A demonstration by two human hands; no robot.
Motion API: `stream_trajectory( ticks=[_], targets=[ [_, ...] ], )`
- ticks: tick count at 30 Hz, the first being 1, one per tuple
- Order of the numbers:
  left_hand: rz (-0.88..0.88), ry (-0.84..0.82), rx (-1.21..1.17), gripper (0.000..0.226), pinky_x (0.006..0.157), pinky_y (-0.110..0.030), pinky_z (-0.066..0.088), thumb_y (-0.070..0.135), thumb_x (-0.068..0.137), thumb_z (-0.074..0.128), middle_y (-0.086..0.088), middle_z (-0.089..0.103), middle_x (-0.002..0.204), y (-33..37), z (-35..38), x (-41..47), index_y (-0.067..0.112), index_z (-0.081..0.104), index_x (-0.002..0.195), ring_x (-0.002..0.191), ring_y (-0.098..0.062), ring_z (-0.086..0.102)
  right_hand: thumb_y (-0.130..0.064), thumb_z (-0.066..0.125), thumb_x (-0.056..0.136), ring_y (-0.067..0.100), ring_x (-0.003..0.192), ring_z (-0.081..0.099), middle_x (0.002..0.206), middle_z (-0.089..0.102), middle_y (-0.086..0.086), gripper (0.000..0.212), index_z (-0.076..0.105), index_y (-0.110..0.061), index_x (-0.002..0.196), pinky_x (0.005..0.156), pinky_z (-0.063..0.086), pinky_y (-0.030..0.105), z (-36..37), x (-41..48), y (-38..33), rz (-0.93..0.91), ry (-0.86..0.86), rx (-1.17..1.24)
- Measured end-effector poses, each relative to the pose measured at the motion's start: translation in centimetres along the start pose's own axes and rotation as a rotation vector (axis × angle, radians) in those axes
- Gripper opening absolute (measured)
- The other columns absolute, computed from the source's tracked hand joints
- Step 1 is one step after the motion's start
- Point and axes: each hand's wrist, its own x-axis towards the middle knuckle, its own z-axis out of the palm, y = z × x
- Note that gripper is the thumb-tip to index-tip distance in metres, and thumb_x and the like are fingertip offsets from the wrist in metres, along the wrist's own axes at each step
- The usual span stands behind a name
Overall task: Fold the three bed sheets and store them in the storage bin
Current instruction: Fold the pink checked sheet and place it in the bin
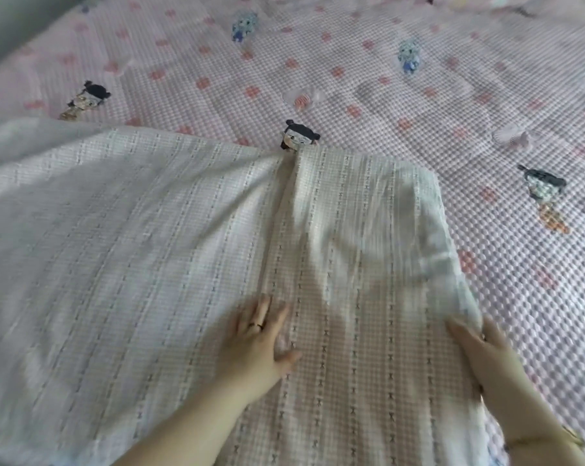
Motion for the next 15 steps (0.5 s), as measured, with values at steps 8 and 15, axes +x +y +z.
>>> stream_trajectory(
  ticks=[8, 15],
  targets=[
    [-0.098, 0.080, 0.071, 0.061, 0.113, -0.040, -0.013, 0.051, 0.092, 0.037, 0.002, -0.010, 0.156, 2.9, 0.5, 0.1, 0.030, 0.017, 0.145, 0.143, -0.022, -0.012, -0.041, 0.076, 0.061, 0.017, 0.062, 0.066, 0.076, 0.067, 0.005, 0.055, 0.056, -0.011, 0.102, 0.053, 0.050, 0.025, -2.4, 0.1, 5.4, 0.131, -0.106, -0.021],
    [0.229, 0.001, -0.293, 0.067, 0.102, -0.034, 0.036, 0.046, 0.092, 0.042, 0.001, 0.004, 0.156, 17.2, -3.4, 3.5, 0.033, 0.005, 0.147, 0.139, -0.020, 0.024, -0.004, 0.062, 0.083, 0.011, 0.074, 0.068, 0.096, 0.065, -0.001, 0.040, 0.047, -0.022, 0.115, 0.059, 0.055, 0.025, -2.4, -2.6, 6.9, 0.052, -0.156, -0.021]
  ],
)
